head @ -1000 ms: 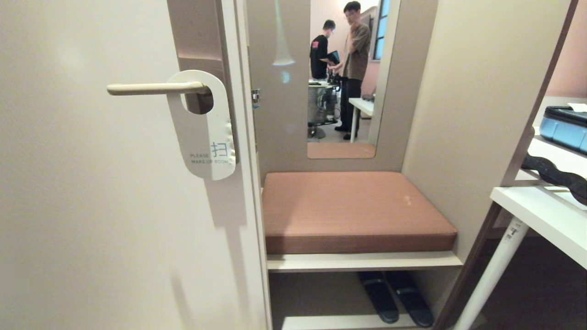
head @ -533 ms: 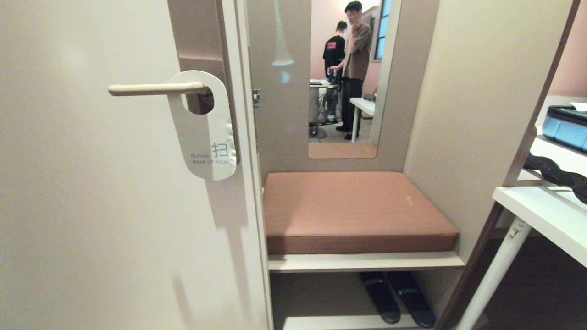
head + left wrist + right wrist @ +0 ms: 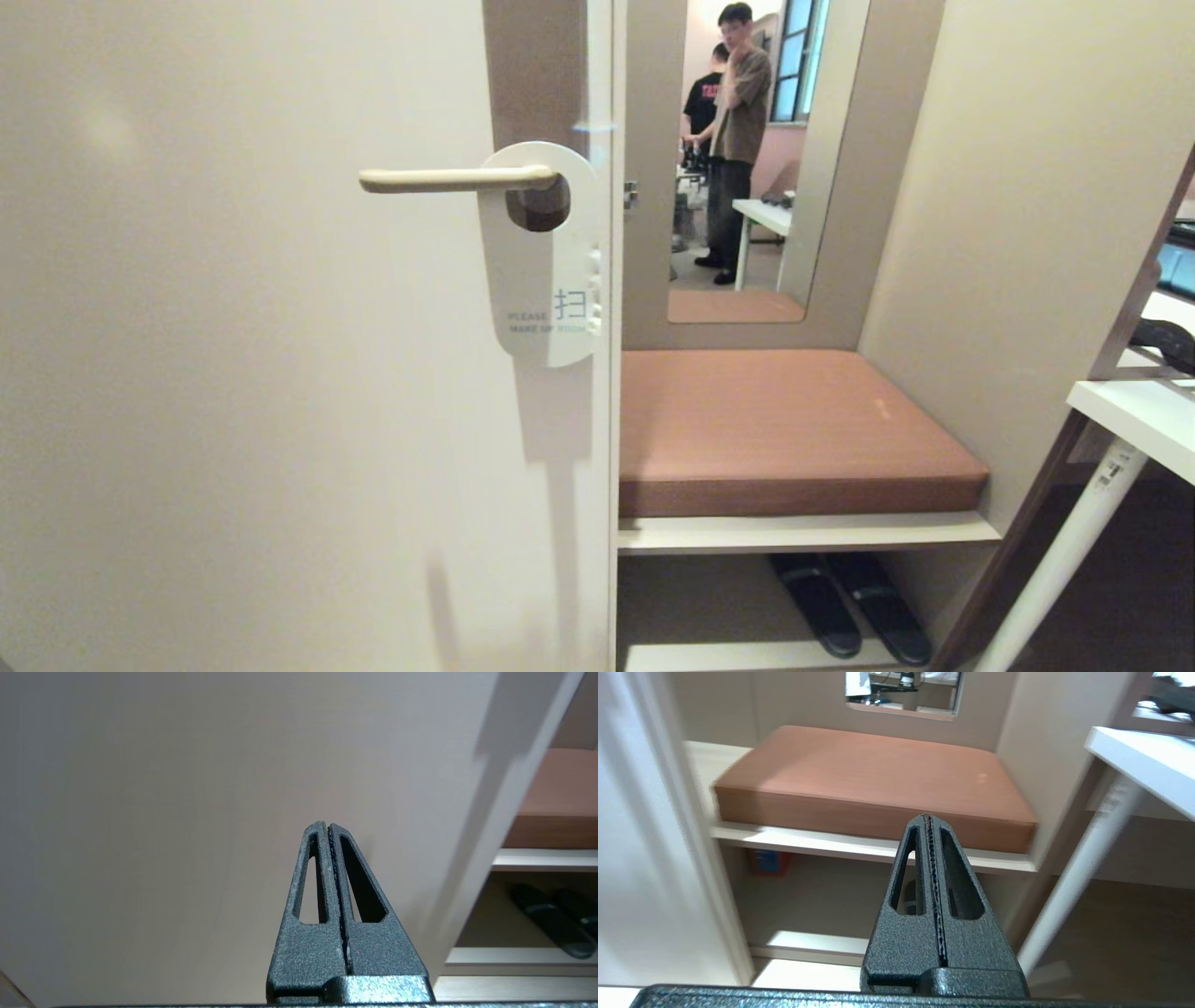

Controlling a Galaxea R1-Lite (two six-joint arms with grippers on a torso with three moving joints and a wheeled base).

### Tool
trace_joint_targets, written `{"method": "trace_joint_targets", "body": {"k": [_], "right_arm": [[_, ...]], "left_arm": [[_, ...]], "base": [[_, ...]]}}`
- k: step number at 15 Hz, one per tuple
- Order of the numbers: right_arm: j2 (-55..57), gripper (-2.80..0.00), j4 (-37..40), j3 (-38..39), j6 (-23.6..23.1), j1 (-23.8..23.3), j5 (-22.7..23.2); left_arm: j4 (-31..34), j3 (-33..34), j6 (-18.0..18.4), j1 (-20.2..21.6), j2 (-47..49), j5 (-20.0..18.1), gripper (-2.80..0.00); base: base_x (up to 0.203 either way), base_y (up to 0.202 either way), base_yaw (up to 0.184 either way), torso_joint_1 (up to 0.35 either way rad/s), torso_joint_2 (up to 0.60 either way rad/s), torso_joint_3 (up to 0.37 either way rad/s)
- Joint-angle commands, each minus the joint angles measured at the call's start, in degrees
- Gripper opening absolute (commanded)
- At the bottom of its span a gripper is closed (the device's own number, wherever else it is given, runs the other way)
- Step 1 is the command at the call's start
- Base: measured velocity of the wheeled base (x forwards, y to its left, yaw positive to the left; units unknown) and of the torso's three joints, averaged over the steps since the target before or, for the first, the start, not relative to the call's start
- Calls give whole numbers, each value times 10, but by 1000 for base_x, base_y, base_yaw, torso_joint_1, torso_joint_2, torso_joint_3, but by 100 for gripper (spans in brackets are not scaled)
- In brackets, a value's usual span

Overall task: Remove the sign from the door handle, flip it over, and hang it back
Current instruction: Take down the sign

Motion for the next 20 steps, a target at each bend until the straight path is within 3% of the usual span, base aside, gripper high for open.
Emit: {"method": "trace_joint_targets", "body": {"k": [1,5,20], "right_arm": [[0,-280,0,0,-1,0,0],[0,-280,0,0,-1,0,0],[0,-280,0,0,-8,0,3]], "left_arm": [[0,0,-1,0,0,1,-280],[0,0,-1,0,0,1,-280],[0,0,-1,0,0,1,-280]], "base": [[0,192,-1,-2,-2,-2],[0,150,-2,2,1,4],[0,0,0,0,0,0]]}}
